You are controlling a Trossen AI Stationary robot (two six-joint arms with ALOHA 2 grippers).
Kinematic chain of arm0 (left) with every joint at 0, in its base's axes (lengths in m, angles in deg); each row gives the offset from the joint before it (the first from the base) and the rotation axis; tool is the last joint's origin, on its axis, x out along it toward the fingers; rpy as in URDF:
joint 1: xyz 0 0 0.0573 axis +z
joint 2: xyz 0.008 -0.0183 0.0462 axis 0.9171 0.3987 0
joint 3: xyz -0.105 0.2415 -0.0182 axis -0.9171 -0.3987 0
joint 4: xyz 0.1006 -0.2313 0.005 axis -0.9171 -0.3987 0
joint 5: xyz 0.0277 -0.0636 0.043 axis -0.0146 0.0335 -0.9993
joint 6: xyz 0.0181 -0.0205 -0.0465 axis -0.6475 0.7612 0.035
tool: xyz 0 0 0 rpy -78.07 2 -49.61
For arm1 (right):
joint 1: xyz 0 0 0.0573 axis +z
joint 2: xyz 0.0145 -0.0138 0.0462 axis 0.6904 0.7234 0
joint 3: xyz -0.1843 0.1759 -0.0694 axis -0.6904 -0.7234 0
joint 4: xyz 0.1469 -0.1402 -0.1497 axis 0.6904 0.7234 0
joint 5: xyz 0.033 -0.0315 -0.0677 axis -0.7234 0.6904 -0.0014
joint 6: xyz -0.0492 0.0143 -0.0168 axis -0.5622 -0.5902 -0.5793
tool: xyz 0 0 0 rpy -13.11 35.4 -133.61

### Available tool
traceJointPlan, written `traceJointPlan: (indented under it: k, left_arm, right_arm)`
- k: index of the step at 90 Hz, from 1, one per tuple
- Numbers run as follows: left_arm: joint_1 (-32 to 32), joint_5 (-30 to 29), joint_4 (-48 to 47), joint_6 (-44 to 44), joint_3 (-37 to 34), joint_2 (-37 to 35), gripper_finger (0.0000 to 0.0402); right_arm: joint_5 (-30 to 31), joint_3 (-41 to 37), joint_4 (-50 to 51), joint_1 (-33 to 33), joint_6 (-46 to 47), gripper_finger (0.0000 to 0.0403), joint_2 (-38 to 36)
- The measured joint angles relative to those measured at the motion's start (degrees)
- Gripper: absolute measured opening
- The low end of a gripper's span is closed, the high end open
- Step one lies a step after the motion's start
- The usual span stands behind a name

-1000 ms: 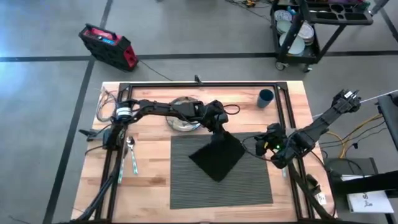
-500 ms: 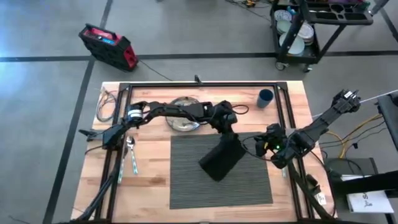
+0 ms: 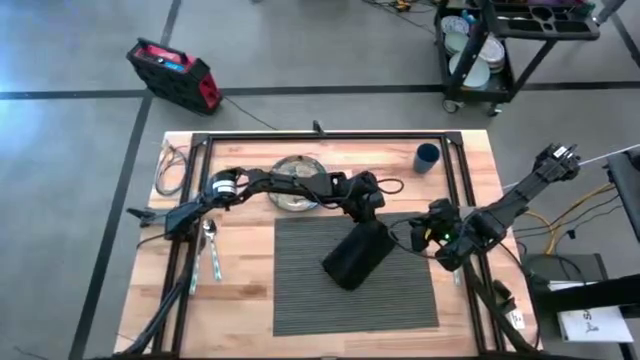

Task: Set table place
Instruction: Fold the black napkin

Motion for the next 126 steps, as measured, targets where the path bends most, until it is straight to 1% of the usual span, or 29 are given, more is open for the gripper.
traceJointPlan:
  k: [15,36,47,62,76,86,102,109,118,126]
  left_arm:
    - [-0.38,1.2,4.56,0.7,-0.99,0.09,0.0005]
    - [-0.83,1.74,8.5,1.03,-0.71,0.09,0.0046]
    - [-0.8,2.3,8.37,0.82,-1.15,0.09,0.0075]
    - [-0.85,2.31,9.04,0.24,-1.27,0.09,0.0129]
    - [-0.85,2.31,9.14,0.21,-1.27,0.09,0.0176]
    - [-0.93,2.31,7.15,0.07,-1.27,0.09,0.0197]
    - [-0.98,2.27,0.1,-4.33,-1.27,0.09,0.0207]
    - [-0.97,1.78,-3.73,-7.43,-1.27,0.09,0.0204]
    - [-0.61,-0.71,-7.53,-10.64,-1.27,0.09,0.0195]
    - [0.16,-0.58,-9.92,-12.01,-1.27,0.09,0.0187]
  right_arm:
    - [0.0,-0.11,0.0,0.0,0.48,0.0081,0.0]
    - [0.01,-0.12,-0.01,0.0,0.9,0.008,0.0]
    - [0.01,-0.12,-0.01,0.0,0.9,0.0075,0.0]
    - [0.01,-0.12,-0.02,0.0,0.9,0.0071,0.0]
    - [0.01,-0.12,-0.1,0.0,0.97,0.0077,0.0]
    - [0.01,-0.12,-0.21,0.0,1.19,0.0082,0.0]
    - [0.01,-0.14,-0.77,0.0,1.33,0.0076,0.0]
    - [0.01,-0.14,-0.92,0.0,1.33,0.007,0.0]
    - [0.01,-0.14,-0.98,0.0,1.36,0.0062,0.0]
    - [-0.05,-0.14,-1.26,0.0,1.53,0.0057,0.0]
